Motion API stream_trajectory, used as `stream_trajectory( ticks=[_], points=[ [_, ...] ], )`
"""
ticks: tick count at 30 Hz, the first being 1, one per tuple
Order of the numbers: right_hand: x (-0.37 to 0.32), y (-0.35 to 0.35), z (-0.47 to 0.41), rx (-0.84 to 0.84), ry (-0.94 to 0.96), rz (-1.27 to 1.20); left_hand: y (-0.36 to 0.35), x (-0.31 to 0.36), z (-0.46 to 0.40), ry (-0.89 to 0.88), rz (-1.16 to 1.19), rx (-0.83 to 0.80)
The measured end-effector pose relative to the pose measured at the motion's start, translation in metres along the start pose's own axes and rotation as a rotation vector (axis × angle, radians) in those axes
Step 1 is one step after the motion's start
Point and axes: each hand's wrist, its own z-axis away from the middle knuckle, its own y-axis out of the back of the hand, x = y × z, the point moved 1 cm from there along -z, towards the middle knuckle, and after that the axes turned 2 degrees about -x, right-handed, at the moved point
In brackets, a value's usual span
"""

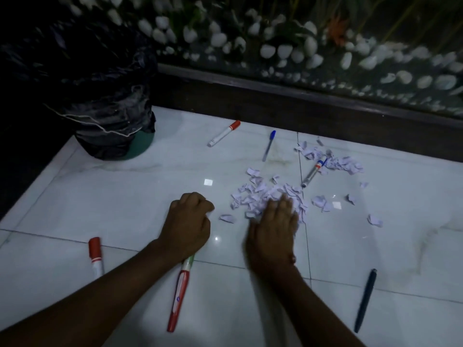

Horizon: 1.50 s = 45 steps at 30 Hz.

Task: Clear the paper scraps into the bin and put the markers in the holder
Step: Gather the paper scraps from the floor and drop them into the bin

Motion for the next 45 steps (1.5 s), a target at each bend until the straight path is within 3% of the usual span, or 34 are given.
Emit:
stream_trajectory(
  ticks=[3, 7, 9, 11, 14, 16, 20, 24, 36, 40, 45],
  points=[
    [0.004, 0.013, -0.011, -0.011, 0.057, -0.03, -0.002, -0.002, -0.004, 0.004, -0.015, 0.033],
    [-0.048, 0.01, -0.008, -0.123, 0.429, -0.012, -0.001, -0.008, -0.012, 0.004, -0.038, 0.031],
    [-0.058, 0.006, -0.011, -0.148, 0.526, 0.042, 0.0, -0.007, -0.016, 0.035, -0.021, 0.027],
    [-0.047, 0.007, -0.022, -0.141, 0.46, 0.059, 0.001, -0.003, -0.018, 0.051, 0.002, 0.044],
    [-0.01, 0.016, -0.043, -0.118, 0.252, 0.137, 0.002, -0.001, -0.022, -0.065, -0.024, 0.03],
    [0.005, 0.024, -0.051, -0.102, 0.225, 0.165, -0.001, -0.007, -0.031, -0.11, -0.09, 0.005],
    [-0.008, 0.03, -0.074, -0.166, 0.354, 0.065, -0.005, -0.008, -0.053, -0.095, -0.185, -0.101],
    [-0.03, 0.031, -0.121, -0.263, 0.359, 0.095, -0.004, -0.002, -0.071, -0.127, -0.226, -0.083],
    [0.07, 0.09, -0.118, -0.538, 0.739, 0.244, -0.021, 0.05, -0.115, -0.307, -0.303, -0.229],
    [0.088, 0.109, -0.145, -0.497, 0.603, 0.232, -0.035, 0.083, -0.123, -0.298, -0.302, -0.267],
    [0.117, 0.101, -0.185, -0.405, 0.042, 0.088, -0.045, 0.111, -0.136, -0.173, -0.188, -0.29]
  ],
)
